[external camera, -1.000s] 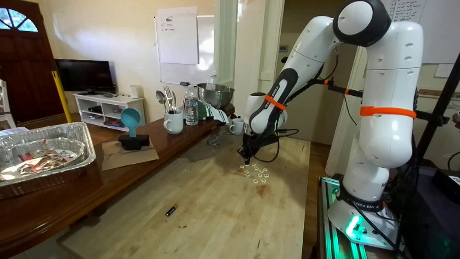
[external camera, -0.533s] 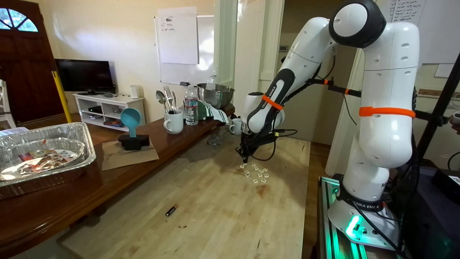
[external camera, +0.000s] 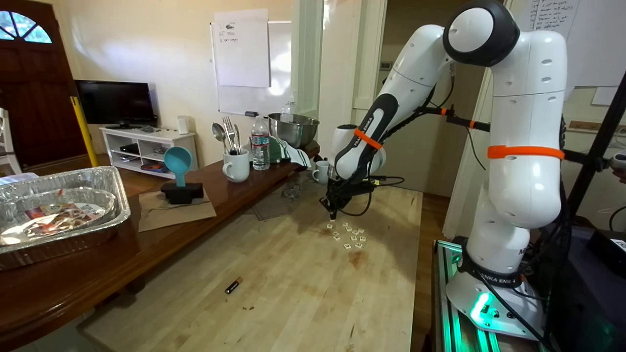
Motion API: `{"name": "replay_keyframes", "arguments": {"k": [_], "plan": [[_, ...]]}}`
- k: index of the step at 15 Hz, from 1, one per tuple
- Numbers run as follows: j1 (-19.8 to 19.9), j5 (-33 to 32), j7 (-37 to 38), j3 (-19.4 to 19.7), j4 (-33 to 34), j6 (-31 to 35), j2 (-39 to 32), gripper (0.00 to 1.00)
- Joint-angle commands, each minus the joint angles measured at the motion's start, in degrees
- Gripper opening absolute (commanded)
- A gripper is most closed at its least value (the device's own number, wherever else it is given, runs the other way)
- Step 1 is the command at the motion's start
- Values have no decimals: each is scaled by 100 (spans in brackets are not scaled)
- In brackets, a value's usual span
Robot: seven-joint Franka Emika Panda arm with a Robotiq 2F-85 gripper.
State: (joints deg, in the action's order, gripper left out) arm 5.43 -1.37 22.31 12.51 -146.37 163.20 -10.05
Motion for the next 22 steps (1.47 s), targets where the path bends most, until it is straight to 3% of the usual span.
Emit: {"name": "replay_keyframes", "arguments": {"k": [1,9,19,22], "plan": [[-23,80,178,98,114,198,-402,0],[-25,180,209,69,81,189,-342,0],[-381,-309,225,102,-877,861,613,0],[-342,-298,-8,-53,-1125,733,905,0]]}}
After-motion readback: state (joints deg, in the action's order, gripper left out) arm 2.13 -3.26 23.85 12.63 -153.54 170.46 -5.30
